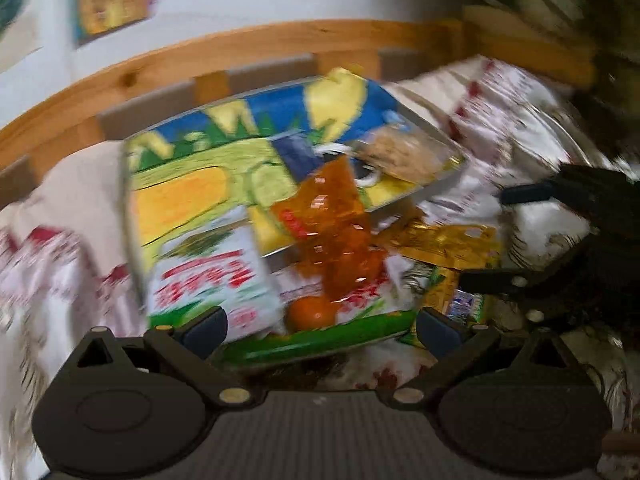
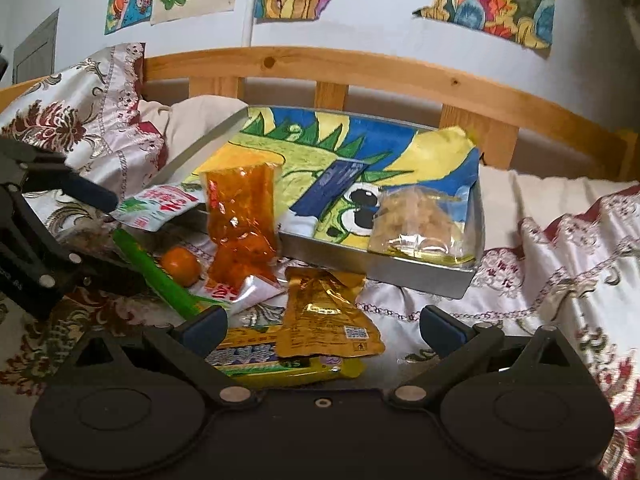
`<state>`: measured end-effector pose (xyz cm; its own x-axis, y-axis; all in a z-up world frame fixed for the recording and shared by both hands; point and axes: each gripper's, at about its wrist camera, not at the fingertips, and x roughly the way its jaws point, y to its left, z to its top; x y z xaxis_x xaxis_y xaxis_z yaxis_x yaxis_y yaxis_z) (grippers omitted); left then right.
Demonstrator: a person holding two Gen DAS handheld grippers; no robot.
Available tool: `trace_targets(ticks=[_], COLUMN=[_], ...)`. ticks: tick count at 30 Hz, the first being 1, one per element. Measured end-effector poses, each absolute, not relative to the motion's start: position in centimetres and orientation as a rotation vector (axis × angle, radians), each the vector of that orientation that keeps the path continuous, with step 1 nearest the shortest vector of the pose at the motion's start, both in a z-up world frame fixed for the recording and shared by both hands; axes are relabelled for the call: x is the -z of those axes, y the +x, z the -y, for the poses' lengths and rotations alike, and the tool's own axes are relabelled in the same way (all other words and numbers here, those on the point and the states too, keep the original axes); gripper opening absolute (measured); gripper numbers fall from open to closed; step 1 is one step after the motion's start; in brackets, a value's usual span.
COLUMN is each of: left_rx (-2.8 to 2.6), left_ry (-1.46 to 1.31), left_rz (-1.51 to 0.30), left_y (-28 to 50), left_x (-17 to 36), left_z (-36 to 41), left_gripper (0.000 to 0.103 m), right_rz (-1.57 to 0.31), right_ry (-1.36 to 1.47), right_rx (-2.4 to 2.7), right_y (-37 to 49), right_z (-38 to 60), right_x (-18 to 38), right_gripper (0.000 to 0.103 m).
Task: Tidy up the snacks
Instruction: 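Lower both tools toward the green tube snack and gold foil packet, then grasp the green tube snack with the left tool while the right tool reaches the gold foil packet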
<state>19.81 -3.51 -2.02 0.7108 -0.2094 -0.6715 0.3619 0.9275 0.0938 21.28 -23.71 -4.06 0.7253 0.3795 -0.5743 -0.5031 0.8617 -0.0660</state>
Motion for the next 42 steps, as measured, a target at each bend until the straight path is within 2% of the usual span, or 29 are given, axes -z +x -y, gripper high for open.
trace_targets(ticks=[9, 17, 24, 27, 29, 31, 33, 37, 42], left_rx=[0.535, 0.615, 0.657, 0.646, 0.634, 0.618, 0.611, 0.58, 0.524], left_ry=[0.392, 0.348, 0.409, 0.431, 0.414, 0.393, 0.389, 0.374, 0.307], left_rz=[-0.872, -1.05, -1.099, -1.149, -1.177, -1.206, -1.215, -1.224, -1.236], left_y=[23.2, 25.3, 25.7, 26.1, 26.3, 26.3, 25.9, 24.8, 23.3], left_x=[2.6, 2.9, 3.4, 3.8, 3.9, 4.0, 3.9, 3.6, 3.4], left_z=[5.4, 4.5, 5.4, 5.3, 4.9, 4.5, 4.4, 4.7, 4.5], left_gripper=[0.102, 0.102, 0.098, 0.087, 0.076, 0.071, 0.068, 0.061, 0.06], right_rz=[-0.652, -0.696, -0.708, -0.715, -0.72, -0.724, -0.73, -0.742, -0.76], right_ry=[-0.179, -0.162, -0.169, -0.173, -0.176, -0.179, -0.178, -0.181, -0.199], right_rx=[-0.552, -0.578, -0.579, -0.588, -0.596, -0.601, -0.606, -0.604, -0.599], right_y=[24.5, 25.4, 25.3, 25.2, 25.2, 25.2, 25.1, 24.9, 24.2], right_z=[23.6, 23.6, 23.6, 23.6, 23.5, 23.5, 23.6, 23.6, 23.5], right_x=[5.8, 6.1, 6.0, 5.9, 5.9, 5.8, 5.7, 5.5, 4.9], right_gripper=[0.088, 0.087, 0.083, 0.078, 0.075, 0.069, 0.065, 0.064, 0.063])
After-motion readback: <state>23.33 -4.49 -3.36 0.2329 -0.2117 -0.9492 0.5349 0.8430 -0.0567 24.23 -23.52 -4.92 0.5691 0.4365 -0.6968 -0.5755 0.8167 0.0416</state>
